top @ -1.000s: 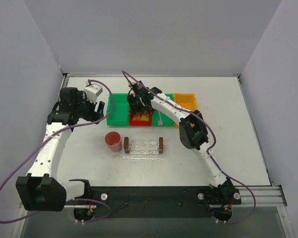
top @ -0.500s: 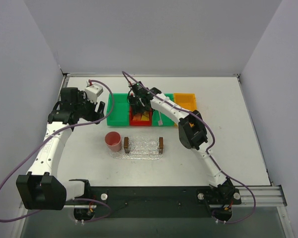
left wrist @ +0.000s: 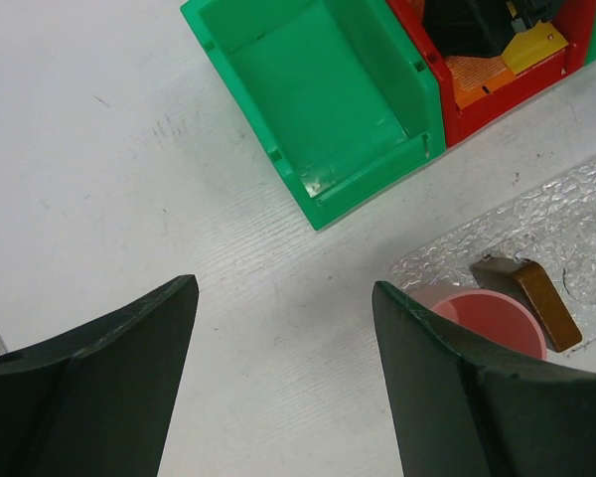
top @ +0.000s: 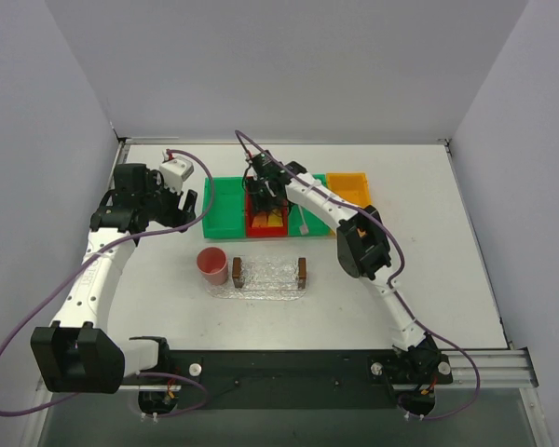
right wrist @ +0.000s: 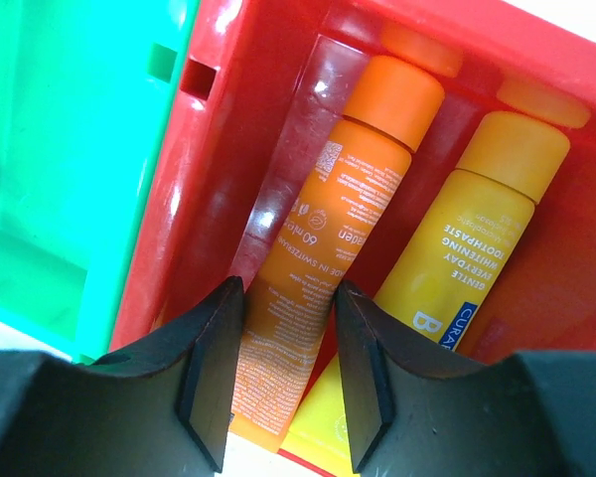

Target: Prepare toiletry sets of a toothbrush and toothpaste on the tray

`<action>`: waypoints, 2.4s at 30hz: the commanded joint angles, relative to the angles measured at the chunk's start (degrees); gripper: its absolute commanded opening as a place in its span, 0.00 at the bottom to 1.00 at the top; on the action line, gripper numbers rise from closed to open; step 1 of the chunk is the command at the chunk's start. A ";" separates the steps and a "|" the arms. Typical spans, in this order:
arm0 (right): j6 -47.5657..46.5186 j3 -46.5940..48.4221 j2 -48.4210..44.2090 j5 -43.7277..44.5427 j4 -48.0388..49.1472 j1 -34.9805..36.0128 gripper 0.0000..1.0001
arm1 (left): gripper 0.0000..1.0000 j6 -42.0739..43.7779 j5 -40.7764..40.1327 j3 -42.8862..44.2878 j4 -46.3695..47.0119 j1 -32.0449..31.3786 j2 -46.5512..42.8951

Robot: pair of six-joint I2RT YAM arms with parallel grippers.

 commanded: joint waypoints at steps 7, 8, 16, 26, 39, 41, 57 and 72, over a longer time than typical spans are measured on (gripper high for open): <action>1.35 2.59 -1.61 -0.86 -4.76 -0.93 0.05 | 0.81 0.75 1.18 1.08 2.44 0.31 0.56; 1.52 2.68 -1.61 -1.21 -4.84 -0.84 0.04 | 0.81 0.75 1.18 1.08 2.44 0.31 0.47; 2.76 3.91 -1.70 -1.48 -4.84 -0.84 0.00 | 0.82 0.75 1.18 1.08 2.88 0.31 1.17; 3.28 4.18 -3.19 -1.04 -5.19 -1.10 0.00 | 0.82 0.93 1.18 1.25 3.59 0.31 2.32; 2.67 -0.92 -10.31 -1.74 -5.37 -2.50 0.00 | 0.81 0.93 2.94 2.04 4.64 0.22 2.32; 2.84 -1.53 -11.80 -2.52 -5.46 -2.77 0.00 | 0.81 0.93 4.08 2.13 5.43 0.22 2.23; -1.28 -10.94 -22.61 -36.35 -9.32 -8.22 0.00 | 0.82 11.29 15.43 1.17 15.71 -8.98 -3.21; -10.16 -12.61 -27.54 -57.63 -15.29 -9.10 0.00 | 0.84 27.09 18.05 0.29 13.70 -19.47 -3.57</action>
